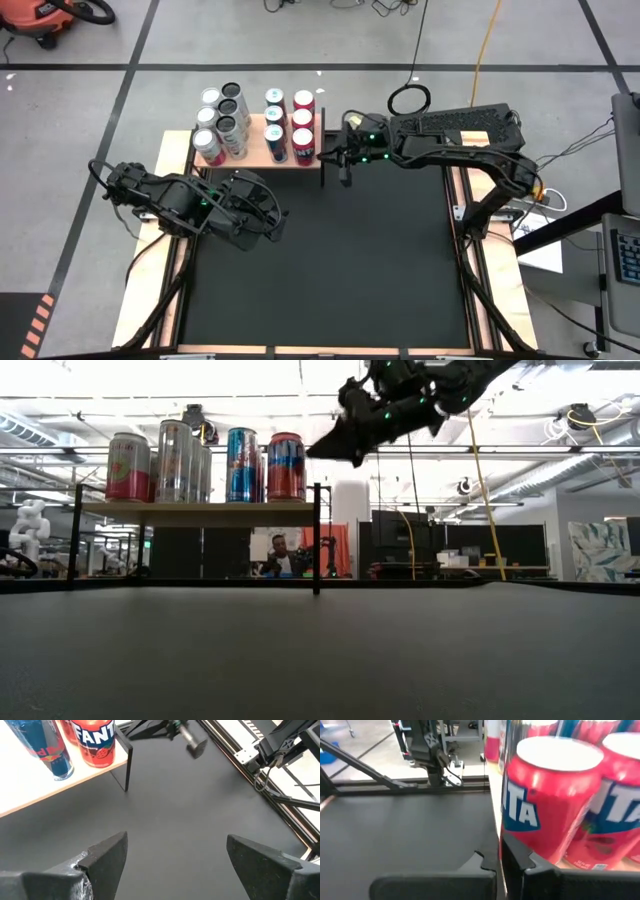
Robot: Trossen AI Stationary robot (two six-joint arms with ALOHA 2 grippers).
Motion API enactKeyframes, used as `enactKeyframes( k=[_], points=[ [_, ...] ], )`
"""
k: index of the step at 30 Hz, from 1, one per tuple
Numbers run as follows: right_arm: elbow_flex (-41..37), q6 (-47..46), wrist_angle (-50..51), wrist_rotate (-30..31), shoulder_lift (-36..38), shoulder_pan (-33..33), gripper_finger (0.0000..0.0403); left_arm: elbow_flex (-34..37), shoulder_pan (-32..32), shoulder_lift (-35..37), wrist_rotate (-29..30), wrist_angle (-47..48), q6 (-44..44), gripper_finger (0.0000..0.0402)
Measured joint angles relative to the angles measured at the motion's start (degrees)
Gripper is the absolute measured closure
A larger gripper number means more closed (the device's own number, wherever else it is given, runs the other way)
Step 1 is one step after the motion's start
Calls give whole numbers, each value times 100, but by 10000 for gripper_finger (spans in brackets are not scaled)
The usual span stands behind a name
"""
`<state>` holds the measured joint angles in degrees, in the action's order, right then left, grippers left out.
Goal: Place canned beverage on shelf
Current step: Return to Home Position
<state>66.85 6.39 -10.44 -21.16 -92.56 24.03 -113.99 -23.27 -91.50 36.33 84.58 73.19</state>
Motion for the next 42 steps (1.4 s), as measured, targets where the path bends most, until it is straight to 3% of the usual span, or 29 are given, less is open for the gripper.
enactKeyframes(
  k=[4, 10, 15, 22, 27, 32, 35, 42],
  points=[
    [0, -353, 373, -48, 435, -11, 403, 0, 0, 0, -4, -4, -39, 62],
    [2, -1122, 1095, -836, 1258, -15, 403, 0, -20, 53, -129, -386, -643, 91],
    [2, -1185, 1890, -1201, 2045, -69, 403, 0, -54, 151, -210, -985, -1687, 171],
    [2, -1176, 2753, -1163, 3282, -170, 403, 0, -10, 379, -260, -1427, -2963, 312],
    [2, -931, 3384, -872, 4009, -170, 403, 0, 0, 412, -253, -1422, -3346, 373],
    [2, -203, 3806, -870, 4496, -170, 403, 0, 69, 370, 142, -1471, -3389, 398],
    [2, 10, 3958, -866, 4676, -170, 403, 0, 209, 355, 84, -1463, -3937, 401],
    [2, 103, 4404, -699, 4929, -164, 403, -11, 956, 646, -1267, -1935, -5293, 401]
  ],
)
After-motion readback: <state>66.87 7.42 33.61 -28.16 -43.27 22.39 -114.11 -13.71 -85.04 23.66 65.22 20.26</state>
